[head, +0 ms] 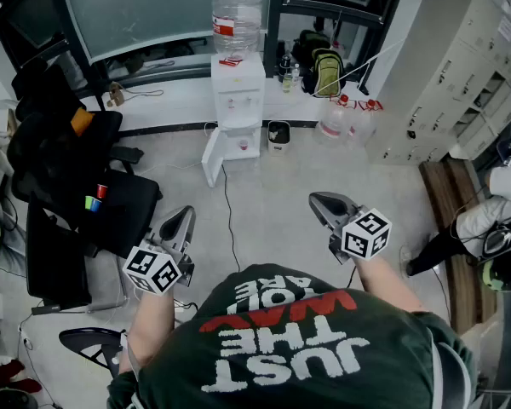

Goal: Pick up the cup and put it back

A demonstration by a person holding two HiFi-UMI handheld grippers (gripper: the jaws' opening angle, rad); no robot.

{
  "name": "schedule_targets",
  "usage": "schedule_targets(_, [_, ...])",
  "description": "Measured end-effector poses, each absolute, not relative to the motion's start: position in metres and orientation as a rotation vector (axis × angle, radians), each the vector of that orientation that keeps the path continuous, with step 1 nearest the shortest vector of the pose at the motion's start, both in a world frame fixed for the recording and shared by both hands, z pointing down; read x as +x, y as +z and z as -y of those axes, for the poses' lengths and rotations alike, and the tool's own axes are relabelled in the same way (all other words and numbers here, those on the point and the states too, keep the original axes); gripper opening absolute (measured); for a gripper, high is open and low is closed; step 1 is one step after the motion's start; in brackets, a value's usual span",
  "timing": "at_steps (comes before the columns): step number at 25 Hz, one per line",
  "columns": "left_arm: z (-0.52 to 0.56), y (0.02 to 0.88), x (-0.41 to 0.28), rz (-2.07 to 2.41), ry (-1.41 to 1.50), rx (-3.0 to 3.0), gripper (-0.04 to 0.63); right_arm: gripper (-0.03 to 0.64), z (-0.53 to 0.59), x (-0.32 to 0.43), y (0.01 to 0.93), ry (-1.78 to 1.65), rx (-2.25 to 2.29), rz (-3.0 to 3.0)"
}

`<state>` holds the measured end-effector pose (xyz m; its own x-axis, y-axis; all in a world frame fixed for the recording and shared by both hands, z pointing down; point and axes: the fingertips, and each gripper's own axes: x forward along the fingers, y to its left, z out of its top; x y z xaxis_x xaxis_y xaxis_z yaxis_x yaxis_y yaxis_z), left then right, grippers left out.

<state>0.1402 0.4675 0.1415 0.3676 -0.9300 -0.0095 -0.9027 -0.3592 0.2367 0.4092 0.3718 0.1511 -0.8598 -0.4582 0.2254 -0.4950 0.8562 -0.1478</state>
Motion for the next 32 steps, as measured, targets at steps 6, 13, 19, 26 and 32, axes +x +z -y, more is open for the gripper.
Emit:
schedule_targets(6, [-0.466, 0.141, 0.139, 1.65, -0.213, 2.435, 0.008, 0.032, -0.372, 0.407, 0.152, 0.285, 0.734, 2.844])
schedule_targets(13, [-0.461, 0.138, 0.145, 1.642, -0.207, 2.445, 0.008, 0.032, -0.369, 0.412, 0.152, 0.28, 0.731, 2.844])
schedule_targets(19, [-0.458, 0.14, 0.147, 1.63, -0.198, 2.452, 0.008, 0.032, -0.364, 0.417, 0.152, 0.33, 0.77, 2.862])
schedule_targets(26, [-0.441, 0.134, 0.179, 1.601, -0.164, 2.467, 0.008, 0.032, -0.356, 0.447, 0.148, 0.363, 0.777, 2.881])
schedule_targets(32, [-0.423, 0.128, 0.235, 1.585, -0.144, 2.483, 0.008, 0.032, -0.347, 0.501, 0.146, 0.367, 0.762, 2.893])
